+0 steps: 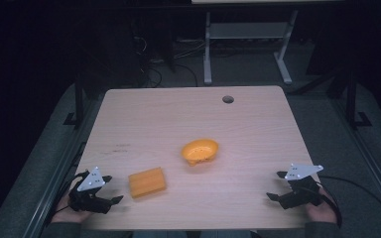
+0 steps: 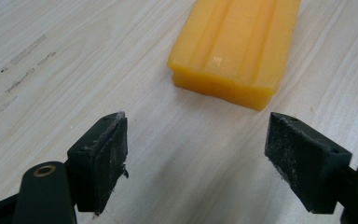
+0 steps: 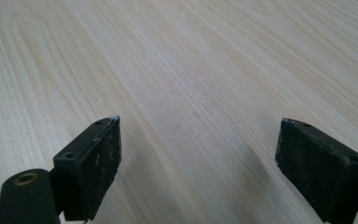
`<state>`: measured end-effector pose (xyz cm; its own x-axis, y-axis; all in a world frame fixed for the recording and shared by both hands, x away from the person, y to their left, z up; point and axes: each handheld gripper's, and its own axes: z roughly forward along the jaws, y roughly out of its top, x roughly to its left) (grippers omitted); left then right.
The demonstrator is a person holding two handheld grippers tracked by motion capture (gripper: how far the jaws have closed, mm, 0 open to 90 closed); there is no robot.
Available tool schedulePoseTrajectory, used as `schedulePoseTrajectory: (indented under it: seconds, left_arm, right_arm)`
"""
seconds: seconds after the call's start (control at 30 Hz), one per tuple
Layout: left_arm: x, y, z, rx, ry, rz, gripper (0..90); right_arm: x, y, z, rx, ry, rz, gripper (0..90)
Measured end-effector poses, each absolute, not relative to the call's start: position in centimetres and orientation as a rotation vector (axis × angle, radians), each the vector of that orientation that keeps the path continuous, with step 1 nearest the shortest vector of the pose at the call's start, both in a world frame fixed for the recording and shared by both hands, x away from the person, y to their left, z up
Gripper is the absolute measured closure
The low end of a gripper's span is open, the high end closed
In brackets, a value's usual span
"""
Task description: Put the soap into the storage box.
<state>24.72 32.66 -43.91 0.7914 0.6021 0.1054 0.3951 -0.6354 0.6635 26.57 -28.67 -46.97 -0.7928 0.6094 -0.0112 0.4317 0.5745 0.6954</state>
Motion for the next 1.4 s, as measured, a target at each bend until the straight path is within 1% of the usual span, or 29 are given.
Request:
schedulePoseTrajectory:
  seconds: [0.13, 1.0, 1.4]
  left_arm:
    - [24.7, 32.5, -43.8, 2.342, 0.732, 0.429, 18.9]
    - [24.5, 30.7, -43.3, 2.365, 0.665, 0.441, 18.2]
    - [24.7, 30.0, -43.3, 2.367, 0.654, 0.418, 18.1]
  right_arm:
    - [26.6, -28.7, -46.9, 0.861, 2.558, 1.026, 13.7]
    - [26.5, -28.6, -46.8, 0.849, 2.562, 1.025, 13.7]
    - [26.6, -28.5, -46.8, 0.843, 2.567, 1.022, 13.7]
